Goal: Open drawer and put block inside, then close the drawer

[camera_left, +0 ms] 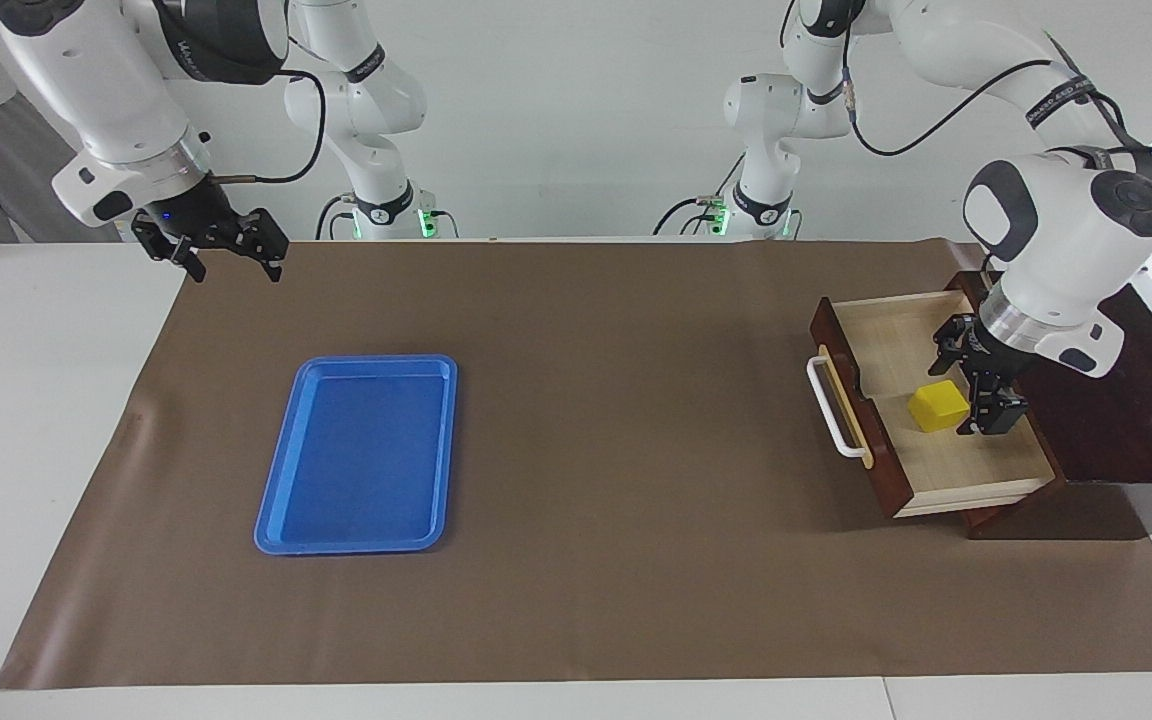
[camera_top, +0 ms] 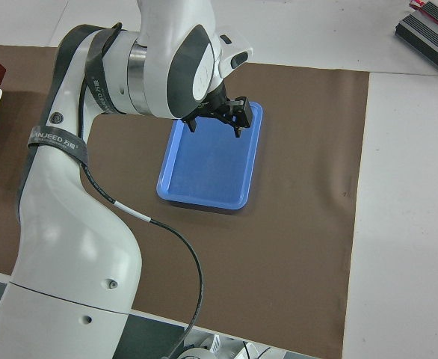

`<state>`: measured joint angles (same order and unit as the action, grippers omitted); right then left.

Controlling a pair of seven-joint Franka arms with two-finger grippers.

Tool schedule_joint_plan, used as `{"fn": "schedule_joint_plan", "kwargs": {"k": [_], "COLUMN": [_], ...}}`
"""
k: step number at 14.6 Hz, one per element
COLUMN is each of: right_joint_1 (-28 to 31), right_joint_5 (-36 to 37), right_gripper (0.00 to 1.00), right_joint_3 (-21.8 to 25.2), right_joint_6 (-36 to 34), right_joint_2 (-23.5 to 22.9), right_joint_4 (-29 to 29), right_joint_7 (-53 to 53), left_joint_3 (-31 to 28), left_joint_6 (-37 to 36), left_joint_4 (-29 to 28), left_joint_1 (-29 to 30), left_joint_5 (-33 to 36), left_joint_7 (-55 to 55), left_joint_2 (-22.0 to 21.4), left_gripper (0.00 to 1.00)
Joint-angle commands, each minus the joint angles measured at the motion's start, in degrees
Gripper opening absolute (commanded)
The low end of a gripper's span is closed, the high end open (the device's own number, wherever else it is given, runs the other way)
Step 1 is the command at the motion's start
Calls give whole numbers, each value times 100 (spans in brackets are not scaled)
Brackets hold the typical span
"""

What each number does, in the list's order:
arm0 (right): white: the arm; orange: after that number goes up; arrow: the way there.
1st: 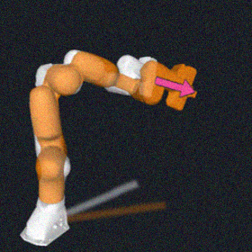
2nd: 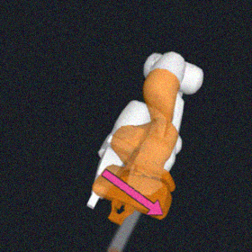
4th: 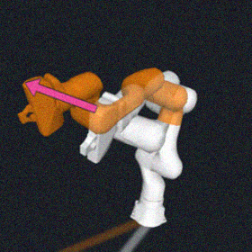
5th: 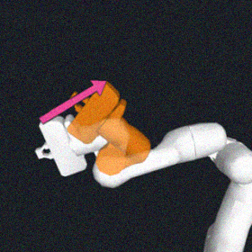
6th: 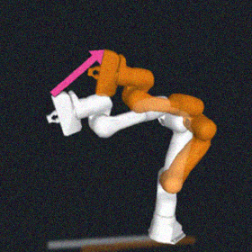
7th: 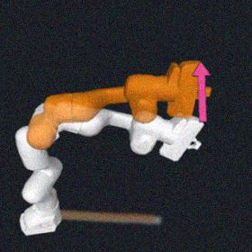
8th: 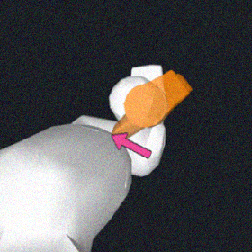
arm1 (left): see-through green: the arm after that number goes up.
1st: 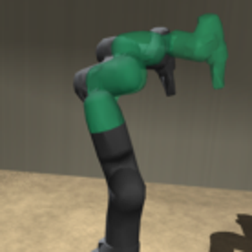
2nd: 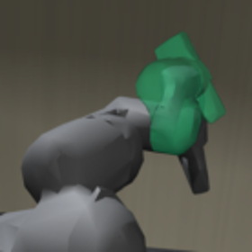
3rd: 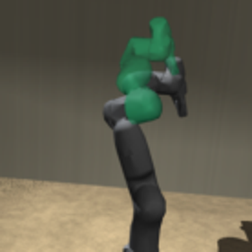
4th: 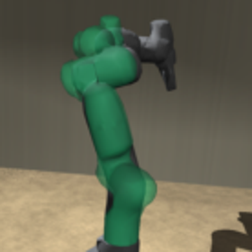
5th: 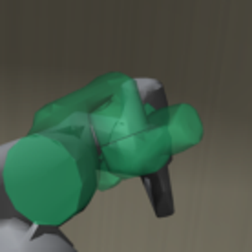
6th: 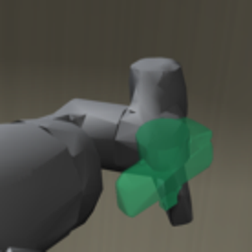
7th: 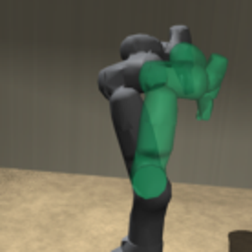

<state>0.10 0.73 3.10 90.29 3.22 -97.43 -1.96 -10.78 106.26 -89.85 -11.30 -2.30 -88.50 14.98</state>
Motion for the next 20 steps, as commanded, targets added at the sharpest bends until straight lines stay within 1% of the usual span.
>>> {"fn": "schedule_joint_plan", "kwargs": {"k": [1, 3, 5, 6, 7, 9, 11, 13, 15, 19, 20], "right_joint_1": [34, 34, 34, 34, 34, 34, 34, 34, 43, 34, 43], "right_joint_5": [138, 129, 129, 129, 138, 138, 138, 121, 121, 112, 112], "right_gripper": [100, 100, 100, 100, 100, 100, 100, 100, 100, 100, 100], "right_joint_3": [-46, -46, -46, -46, -46, -46, -46, -46, -46, -46, -46], "right_joint_6": [24, 7, -2, -2, -2, 15, 7, -37, -116, -186, -239], "right_joint_2": [4, 4, 12, 12, 12, 12, 12, 39, 47, 56, 56], "right_joint_4": [22, 5, -4, -4, -4, -4, -4, -30, -30, -30, -30], "right_joint_7": [-155, -155, -155, -155, -172, -365, -384, -366, -357, -357, -357], "left_joint_3": [443, 795, 1016, 1086, 1087, 1052, 999, 781, 744, 455, 280], "left_joint_6": [-544, -571, -458, -292, -64, 35, 105, 193, 281, 290, 246], "left_joint_4": [459, 372, -161, -504, -760, -1016, -1044, -1009, -1035, -825, -719], "left_joint_1": [-100, -171, -197, -206, -206, -206, -171, -162, -145, -136, -145], "left_joint_5": [-16, 63, 194, 395, 423, 450, 450, 459, 459, 468, 468], "left_joint_7": [-492, -896, -976, -968, -976, -924, -915, -871, -862, -476, -319], "left_joint_2": [172, 102, 6, -117, -205, -293, -303, -285, -285, -224, -206], "left_gripper": [100, 100, 100, 100, 100, 100, 100, 100, 100, 100, 100]}}
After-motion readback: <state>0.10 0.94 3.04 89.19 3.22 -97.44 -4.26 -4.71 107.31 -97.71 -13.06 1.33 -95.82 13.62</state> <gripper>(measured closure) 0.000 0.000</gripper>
